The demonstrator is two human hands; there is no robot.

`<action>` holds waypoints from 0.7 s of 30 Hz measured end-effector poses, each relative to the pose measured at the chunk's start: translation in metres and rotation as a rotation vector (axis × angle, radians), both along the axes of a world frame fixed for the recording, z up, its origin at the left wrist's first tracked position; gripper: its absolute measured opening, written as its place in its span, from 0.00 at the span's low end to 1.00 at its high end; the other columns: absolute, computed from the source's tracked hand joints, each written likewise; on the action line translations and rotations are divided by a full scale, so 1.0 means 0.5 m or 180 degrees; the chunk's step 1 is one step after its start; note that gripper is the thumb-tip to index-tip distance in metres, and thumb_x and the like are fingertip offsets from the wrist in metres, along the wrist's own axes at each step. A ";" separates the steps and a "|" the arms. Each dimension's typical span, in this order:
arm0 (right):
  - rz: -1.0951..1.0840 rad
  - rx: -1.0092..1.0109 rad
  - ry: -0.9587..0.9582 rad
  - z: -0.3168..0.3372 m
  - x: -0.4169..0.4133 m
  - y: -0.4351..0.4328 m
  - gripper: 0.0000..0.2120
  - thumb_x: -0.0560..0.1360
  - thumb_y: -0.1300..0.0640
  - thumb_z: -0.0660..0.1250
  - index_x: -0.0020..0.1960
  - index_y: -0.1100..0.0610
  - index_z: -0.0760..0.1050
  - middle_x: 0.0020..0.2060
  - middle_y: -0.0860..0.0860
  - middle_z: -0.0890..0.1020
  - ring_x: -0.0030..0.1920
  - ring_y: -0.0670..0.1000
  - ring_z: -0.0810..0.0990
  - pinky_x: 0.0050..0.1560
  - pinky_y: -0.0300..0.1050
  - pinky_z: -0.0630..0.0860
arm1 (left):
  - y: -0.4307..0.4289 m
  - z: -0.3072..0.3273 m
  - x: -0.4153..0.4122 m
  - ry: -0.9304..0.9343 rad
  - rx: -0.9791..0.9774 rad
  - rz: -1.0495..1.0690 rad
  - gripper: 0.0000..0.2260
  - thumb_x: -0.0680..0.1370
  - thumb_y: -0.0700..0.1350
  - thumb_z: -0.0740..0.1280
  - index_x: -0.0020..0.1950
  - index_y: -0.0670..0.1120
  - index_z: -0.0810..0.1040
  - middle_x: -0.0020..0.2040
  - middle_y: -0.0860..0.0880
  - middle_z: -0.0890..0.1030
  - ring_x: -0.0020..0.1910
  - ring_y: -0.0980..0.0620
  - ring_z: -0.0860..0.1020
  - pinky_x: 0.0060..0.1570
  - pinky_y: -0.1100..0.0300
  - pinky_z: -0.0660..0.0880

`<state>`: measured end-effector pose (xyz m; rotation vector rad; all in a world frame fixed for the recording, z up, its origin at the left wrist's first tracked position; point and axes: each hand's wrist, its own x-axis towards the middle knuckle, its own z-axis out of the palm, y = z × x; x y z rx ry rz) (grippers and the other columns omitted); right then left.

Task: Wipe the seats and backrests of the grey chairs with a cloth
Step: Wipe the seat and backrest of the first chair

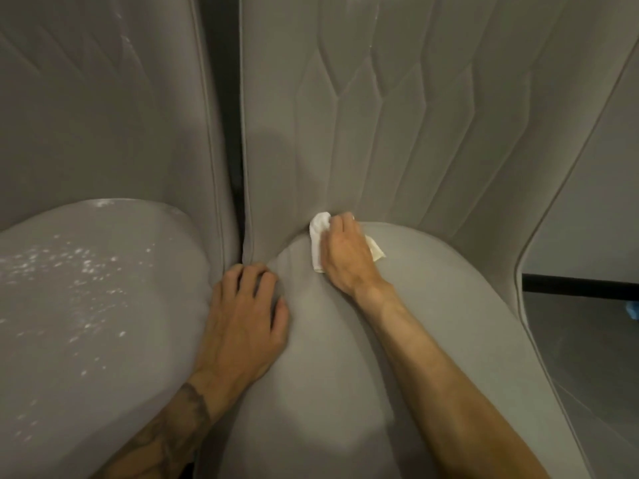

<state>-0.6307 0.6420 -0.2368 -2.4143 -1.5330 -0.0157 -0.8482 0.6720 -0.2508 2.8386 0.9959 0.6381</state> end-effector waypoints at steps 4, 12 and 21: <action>0.0028 0.0055 0.0219 0.014 0.076 -0.075 0.14 0.82 0.62 0.55 0.65 0.65 0.69 0.60 0.62 0.73 0.61 0.63 0.71 0.65 0.54 0.66 | 0.001 -0.004 -0.002 -0.0048 0.0039 -0.0013 0.13 0.79 0.49 0.63 0.59 0.42 0.77 0.62 0.43 0.76 0.62 0.37 0.73 0.60 0.42 0.73; 0.0470 0.0012 0.0310 0.016 -0.005 -0.022 0.14 0.81 0.64 0.55 0.65 0.66 0.68 0.58 0.62 0.73 0.59 0.62 0.71 0.63 0.53 0.66 | -0.004 -0.008 0.000 0.0011 0.0002 0.0032 0.13 0.80 0.49 0.64 0.59 0.43 0.77 0.62 0.44 0.76 0.62 0.39 0.72 0.60 0.43 0.74; 0.0652 0.0059 0.0506 0.020 -0.042 -0.017 0.10 0.83 0.61 0.57 0.58 0.66 0.71 0.54 0.63 0.74 0.55 0.63 0.72 0.60 0.57 0.68 | -0.006 -0.006 0.001 0.0038 -0.0054 0.0062 0.13 0.80 0.50 0.62 0.60 0.44 0.77 0.63 0.44 0.76 0.63 0.41 0.72 0.61 0.44 0.74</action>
